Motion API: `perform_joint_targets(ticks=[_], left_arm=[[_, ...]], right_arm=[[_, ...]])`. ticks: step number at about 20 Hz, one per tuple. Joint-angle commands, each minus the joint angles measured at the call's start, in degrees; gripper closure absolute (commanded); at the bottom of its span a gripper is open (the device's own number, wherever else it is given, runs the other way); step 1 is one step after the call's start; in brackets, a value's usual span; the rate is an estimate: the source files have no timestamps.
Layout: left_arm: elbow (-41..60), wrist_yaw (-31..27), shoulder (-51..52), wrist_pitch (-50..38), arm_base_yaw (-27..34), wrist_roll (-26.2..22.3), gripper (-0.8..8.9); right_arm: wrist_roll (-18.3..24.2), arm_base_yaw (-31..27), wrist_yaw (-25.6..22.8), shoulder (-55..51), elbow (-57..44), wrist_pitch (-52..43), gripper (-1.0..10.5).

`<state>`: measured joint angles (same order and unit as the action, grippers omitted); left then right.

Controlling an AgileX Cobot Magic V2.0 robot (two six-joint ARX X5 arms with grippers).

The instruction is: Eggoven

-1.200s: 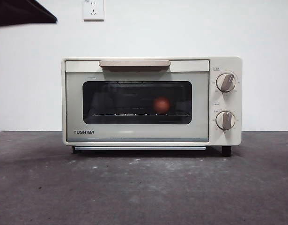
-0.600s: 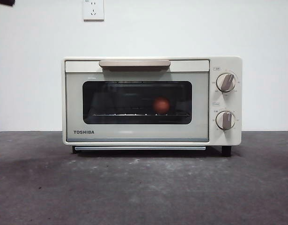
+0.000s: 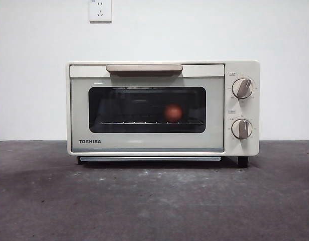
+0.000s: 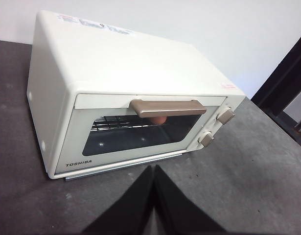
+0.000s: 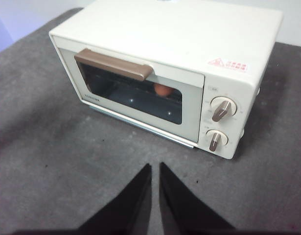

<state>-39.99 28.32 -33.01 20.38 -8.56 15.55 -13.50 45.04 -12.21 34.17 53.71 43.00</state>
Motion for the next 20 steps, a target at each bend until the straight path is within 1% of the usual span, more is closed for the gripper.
perform_joint_targets(ticks=[1, 13, 18, 20], left_arm=[[-0.85, -0.15, -0.28, -0.7, -0.2, -0.96, 8.06], [-0.85, -0.15, -0.28, -0.66, -0.2, -0.98, 8.06], [-0.85, -0.37, -0.28, -0.92, -0.04, -6.23, 8.06], [-0.83, -1.77, -0.17, -1.22, -0.02, -9.27, 8.06]], right_arm=[[0.46, 0.59, -0.26, -0.83, 0.5, -0.7, 9.4], [0.46, 0.59, -0.31, -4.72, 0.5, -0.72, 9.4], [0.48, 0.59, -0.31, -5.57, 0.5, -0.72, 9.4], [0.46, 0.59, -0.31, -5.86, 0.5, -0.74, 9.4]])
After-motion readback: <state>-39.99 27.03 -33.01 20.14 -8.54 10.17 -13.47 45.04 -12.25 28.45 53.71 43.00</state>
